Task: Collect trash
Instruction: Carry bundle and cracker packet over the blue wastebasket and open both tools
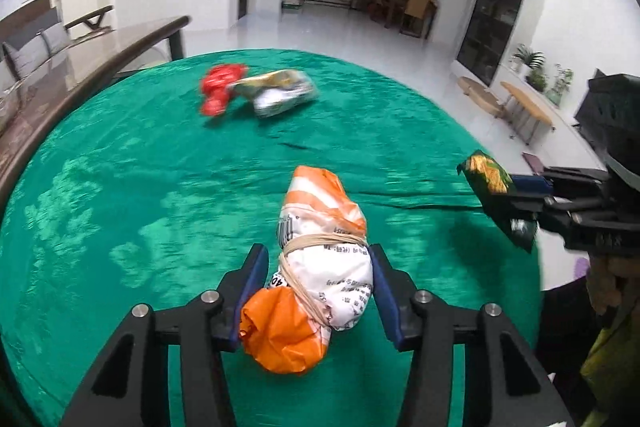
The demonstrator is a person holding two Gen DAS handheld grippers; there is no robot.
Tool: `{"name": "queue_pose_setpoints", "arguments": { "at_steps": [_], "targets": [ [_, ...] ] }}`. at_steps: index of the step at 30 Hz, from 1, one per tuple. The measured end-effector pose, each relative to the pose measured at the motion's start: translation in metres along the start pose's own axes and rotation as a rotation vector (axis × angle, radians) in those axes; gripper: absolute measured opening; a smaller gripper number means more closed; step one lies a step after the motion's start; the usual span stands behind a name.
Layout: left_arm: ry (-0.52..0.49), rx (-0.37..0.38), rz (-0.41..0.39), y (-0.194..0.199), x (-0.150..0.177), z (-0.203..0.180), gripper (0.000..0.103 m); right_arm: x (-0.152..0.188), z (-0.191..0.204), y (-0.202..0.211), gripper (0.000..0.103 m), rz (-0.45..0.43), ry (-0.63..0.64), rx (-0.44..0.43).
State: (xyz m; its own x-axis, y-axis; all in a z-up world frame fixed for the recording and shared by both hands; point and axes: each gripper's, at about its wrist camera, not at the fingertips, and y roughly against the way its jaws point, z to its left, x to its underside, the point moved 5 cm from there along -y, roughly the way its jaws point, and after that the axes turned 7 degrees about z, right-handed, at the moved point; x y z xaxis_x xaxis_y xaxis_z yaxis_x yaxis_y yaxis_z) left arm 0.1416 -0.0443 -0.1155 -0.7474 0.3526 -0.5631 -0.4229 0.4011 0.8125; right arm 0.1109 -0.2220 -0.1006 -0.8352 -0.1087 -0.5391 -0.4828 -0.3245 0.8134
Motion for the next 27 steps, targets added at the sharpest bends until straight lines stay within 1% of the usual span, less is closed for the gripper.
{"name": "queue_pose_setpoints", "arguments": {
  "at_steps": [2, 5, 8, 12, 14, 17, 20, 24, 27],
  "targets": [
    [-0.017, 0.032, 0.004, -0.001, -0.004, -0.022, 0.051, 0.008, -0.024, 0.017, 0.038, 0.001, -0.025, 0.03],
    [-0.047, 0.1, 0.017, -0.005, -0.011, -0.064, 0.051, 0.024, -0.076, 0.042, 0.038, 0.014, -0.067, 0.138],
    [-0.091, 0.164, 0.029, -0.013, -0.023, -0.112, 0.051, 0.042, -0.125, 0.061, 0.038, 0.036, -0.137, 0.223],
    [-0.153, 0.208, 0.044, -0.034, -0.039, -0.175, 0.051, 0.064, -0.187, 0.077, 0.038, 0.062, -0.23, 0.293],
    [-0.171, 0.225, 0.052, -0.046, -0.044, -0.2, 0.051, 0.073, -0.211, 0.08, 0.038, 0.069, -0.261, 0.322],
    [-0.187, 0.25, 0.068, -0.07, -0.052, -0.233, 0.051, 0.086, -0.239, 0.082, 0.038, 0.071, -0.307, 0.343],
    [-0.202, 0.272, 0.091, -0.095, -0.057, -0.26, 0.052, 0.1, -0.26, 0.082, 0.038, 0.078, -0.354, 0.34],
    [-0.236, 0.272, 0.128, -0.131, -0.058, -0.292, 0.052, 0.112, -0.28, 0.083, 0.038, 0.086, -0.405, 0.334],
    [-0.261, 0.261, 0.139, -0.15, -0.057, -0.307, 0.052, 0.119, -0.293, 0.085, 0.038, 0.084, -0.432, 0.332]
  ]
}}
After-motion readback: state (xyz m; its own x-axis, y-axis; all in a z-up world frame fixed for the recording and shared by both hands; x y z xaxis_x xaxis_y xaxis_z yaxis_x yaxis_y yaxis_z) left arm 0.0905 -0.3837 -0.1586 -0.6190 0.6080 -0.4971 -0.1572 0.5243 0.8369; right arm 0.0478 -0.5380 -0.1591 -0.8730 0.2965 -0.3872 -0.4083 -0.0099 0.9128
